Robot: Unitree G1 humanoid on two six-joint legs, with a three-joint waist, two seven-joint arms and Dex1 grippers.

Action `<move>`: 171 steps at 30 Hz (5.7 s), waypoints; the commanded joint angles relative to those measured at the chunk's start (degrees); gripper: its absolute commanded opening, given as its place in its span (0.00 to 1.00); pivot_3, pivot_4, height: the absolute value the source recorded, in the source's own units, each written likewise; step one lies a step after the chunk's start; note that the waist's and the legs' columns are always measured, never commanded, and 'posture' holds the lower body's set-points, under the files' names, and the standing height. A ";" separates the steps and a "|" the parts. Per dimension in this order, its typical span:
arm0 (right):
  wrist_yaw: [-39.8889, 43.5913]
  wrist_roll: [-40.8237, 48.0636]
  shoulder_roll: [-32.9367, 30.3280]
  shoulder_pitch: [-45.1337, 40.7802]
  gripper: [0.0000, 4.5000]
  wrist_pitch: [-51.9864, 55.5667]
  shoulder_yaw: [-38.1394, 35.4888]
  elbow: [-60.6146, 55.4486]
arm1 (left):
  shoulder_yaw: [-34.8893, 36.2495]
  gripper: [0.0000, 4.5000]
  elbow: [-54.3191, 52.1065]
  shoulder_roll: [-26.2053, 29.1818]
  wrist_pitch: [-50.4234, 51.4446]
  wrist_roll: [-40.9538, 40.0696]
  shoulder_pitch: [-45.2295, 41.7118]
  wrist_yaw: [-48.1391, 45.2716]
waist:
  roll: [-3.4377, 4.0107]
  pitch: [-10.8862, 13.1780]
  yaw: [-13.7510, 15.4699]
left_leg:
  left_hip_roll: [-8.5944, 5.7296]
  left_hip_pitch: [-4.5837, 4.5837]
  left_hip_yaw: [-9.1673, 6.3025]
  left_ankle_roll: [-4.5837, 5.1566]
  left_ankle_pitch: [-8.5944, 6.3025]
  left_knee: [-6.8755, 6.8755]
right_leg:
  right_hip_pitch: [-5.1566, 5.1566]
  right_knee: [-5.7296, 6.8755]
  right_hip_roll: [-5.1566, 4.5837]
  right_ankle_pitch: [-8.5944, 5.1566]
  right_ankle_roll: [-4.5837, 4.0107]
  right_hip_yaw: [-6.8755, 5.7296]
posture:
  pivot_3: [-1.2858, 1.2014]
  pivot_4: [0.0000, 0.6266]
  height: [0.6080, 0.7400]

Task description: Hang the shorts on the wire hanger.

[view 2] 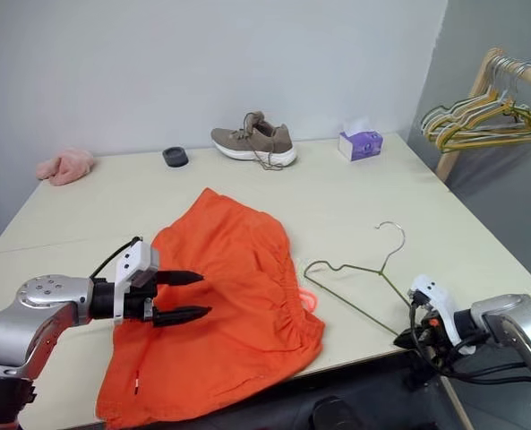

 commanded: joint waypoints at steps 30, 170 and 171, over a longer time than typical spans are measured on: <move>-0.75 3.29 6.90 -10.88 0.00 1.86 12.29 -14.78 | 4.11 0.92 8.69 -0.79 -5.82 3.63 -4.10 7.26 | -0.02 -0.02 0.10 | 0.01 -0.03 -0.02 0.00 0.00 0.02 | -0.04 0.01 -0.01 0.00 0.01 -0.01 | 0.41 0.00 1.00; 2.01 11.33 4.42 -10.41 0.00 8.07 6.16 -6.28 | 8.27 0.92 5.64 -2.68 3.75 -3.72 -3.56 5.13 | 0.07 0.02 1.52 | 0.01 -0.73 -0.06 0.07 -0.04 0.71 | -0.60 0.49 0.05 0.01 0.01 -0.02 | 0.41 0.00 1.00; 1.72 11.21 5.00 -10.78 0.00 8.55 6.47 -6.15 | 8.32 0.92 5.71 -2.70 3.74 -3.74 -3.56 5.23 | 0.07 0.02 1.53 | 0.01 -0.74 -0.06 0.07 -0.04 0.72 | -0.60 0.50 0.05 0.01 0.01 -0.02 | 0.41 0.00 1.00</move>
